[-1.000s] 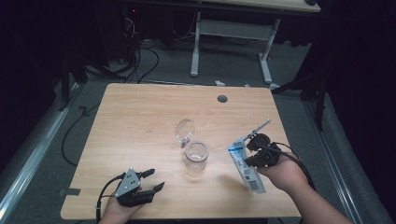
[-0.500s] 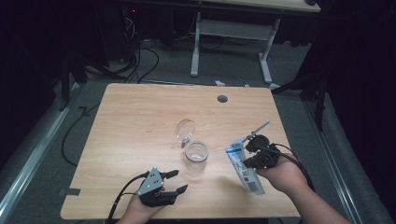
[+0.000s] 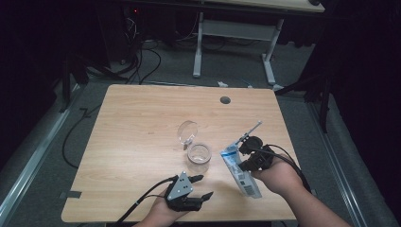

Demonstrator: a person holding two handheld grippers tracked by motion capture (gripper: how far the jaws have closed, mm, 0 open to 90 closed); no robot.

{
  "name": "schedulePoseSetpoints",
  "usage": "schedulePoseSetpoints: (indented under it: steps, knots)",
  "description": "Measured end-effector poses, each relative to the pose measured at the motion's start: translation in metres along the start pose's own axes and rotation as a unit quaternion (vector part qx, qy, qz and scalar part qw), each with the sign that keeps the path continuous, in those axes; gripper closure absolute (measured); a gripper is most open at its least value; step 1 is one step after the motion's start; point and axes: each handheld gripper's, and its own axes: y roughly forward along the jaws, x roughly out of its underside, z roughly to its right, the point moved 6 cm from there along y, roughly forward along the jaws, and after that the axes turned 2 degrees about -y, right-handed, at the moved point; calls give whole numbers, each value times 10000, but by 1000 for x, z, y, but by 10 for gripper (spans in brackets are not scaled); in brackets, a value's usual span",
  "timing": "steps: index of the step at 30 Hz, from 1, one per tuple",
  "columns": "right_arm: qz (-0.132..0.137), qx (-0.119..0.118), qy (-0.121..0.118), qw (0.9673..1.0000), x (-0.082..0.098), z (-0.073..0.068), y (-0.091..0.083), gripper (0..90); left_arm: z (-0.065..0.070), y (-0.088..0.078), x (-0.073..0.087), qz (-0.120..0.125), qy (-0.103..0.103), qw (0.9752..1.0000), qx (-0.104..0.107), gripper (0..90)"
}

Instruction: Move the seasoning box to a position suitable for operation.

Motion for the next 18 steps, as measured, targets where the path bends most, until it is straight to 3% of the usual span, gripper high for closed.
schedulePoseSetpoints:
  steps: [3, 6, 11, 18]
  knots:
    - [5, 1, -21, 10000, -1, -1, -2, 897, 7, 11, 0, -83, 136, 9999, 16, 329]
    - [-37, 1, 56, 10000, -3, -5, -4, 897, 13, 22, -2, -98, 56, 9998, 151, 308]
    - [-36, -39, 60, 10000, -5, -9, -5, 897, 19, 32, -5, -168, 117, 9995, 239, 293]
    - [-14, -41, -85, 10000, -15, -22, -8, 896, 28, 43, -6, -167, 73, 9991, 371, 264]
